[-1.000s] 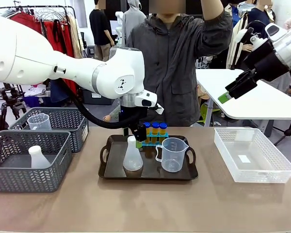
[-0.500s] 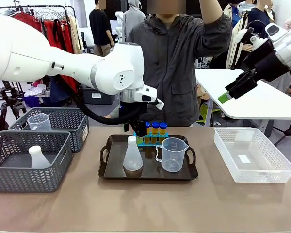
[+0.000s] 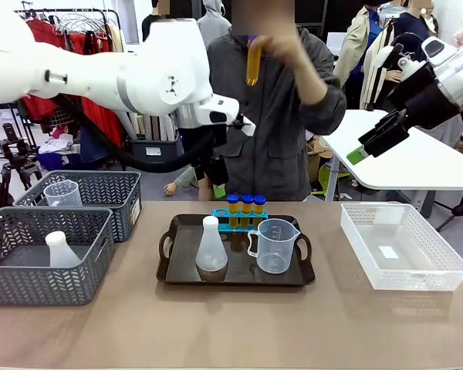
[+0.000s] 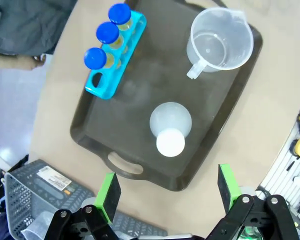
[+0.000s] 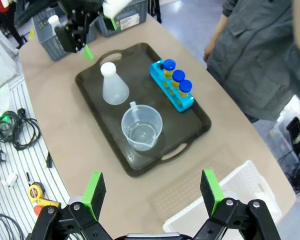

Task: Prepare the laboratory tools.
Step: Pick up one Small flask and place it on the Handle tray.

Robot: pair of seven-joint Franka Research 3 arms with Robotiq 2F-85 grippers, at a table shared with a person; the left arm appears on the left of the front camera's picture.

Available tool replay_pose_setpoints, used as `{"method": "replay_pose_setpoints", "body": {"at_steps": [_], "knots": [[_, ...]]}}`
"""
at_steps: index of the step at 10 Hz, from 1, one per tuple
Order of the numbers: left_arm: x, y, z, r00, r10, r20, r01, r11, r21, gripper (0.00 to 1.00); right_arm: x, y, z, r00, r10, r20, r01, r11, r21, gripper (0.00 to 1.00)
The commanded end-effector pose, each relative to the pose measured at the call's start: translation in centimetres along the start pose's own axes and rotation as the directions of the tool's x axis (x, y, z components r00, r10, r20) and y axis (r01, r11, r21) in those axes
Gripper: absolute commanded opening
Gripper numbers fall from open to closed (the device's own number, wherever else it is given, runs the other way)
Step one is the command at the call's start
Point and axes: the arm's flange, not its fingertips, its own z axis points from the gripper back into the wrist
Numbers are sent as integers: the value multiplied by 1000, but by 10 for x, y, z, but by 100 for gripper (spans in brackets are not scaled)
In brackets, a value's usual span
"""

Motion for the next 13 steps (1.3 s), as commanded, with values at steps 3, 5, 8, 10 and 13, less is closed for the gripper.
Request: {"method": "replay_pose_setpoints", "body": {"at_steps": [3,5,8,10,13], "knots": [[-40,20,36,979,-57,198,71,995,-63,100,-1,-1,-1,999,6,34,-7,1000,22,100],[-55,35,55,964,-80,254,99,993,-64,100,-1,-1,-1,999,6,34,-7,1000,22,100],[-79,57,81,939,-118,324,151,985,-80,100,-1,-1,-1,999,6,34,-7,1000,22,100],[-91,66,90,927,-132,352,160,986,-53,100,-1,-1,-1,999,6,34,-7,1000,22,100],[-105,74,95,902,-153,405,197,978,-69,100,-1,-1,-1,999,6,34,-7,1000,22,100]]}}
